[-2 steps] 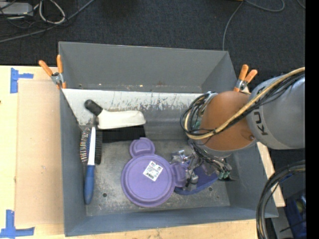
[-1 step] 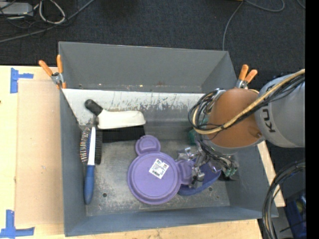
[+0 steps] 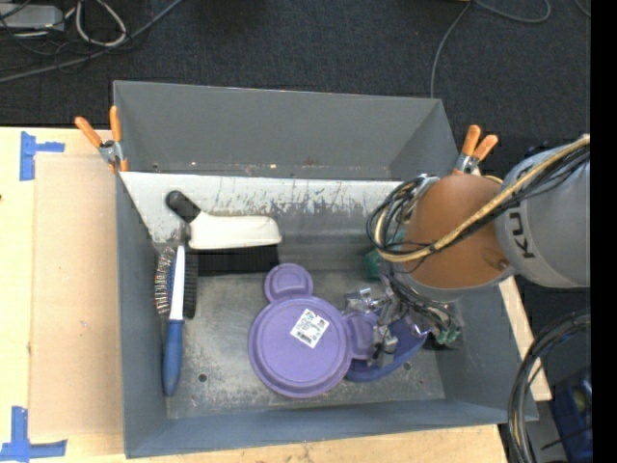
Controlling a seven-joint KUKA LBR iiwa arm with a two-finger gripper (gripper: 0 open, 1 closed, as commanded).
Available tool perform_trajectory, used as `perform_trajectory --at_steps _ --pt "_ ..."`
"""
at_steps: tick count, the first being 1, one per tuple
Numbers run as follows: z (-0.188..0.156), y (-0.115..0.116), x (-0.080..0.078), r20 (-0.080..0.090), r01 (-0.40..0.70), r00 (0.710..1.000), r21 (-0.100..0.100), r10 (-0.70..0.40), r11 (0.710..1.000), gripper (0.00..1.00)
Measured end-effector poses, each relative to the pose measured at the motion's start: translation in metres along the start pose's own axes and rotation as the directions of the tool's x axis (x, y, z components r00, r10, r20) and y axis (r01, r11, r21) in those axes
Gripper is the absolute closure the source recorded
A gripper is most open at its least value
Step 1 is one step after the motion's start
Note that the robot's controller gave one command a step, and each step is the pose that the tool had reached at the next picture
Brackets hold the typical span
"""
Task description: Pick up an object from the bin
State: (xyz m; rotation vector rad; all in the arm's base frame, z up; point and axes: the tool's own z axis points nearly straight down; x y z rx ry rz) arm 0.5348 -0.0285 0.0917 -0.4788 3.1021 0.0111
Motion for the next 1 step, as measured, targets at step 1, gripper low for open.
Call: perform_trajectory --at_steps 1 --pt "-0.0504 -0.0008 0.0108 -0.007 0.141 0.990 -0.005 -0.141 0.990 1.00"
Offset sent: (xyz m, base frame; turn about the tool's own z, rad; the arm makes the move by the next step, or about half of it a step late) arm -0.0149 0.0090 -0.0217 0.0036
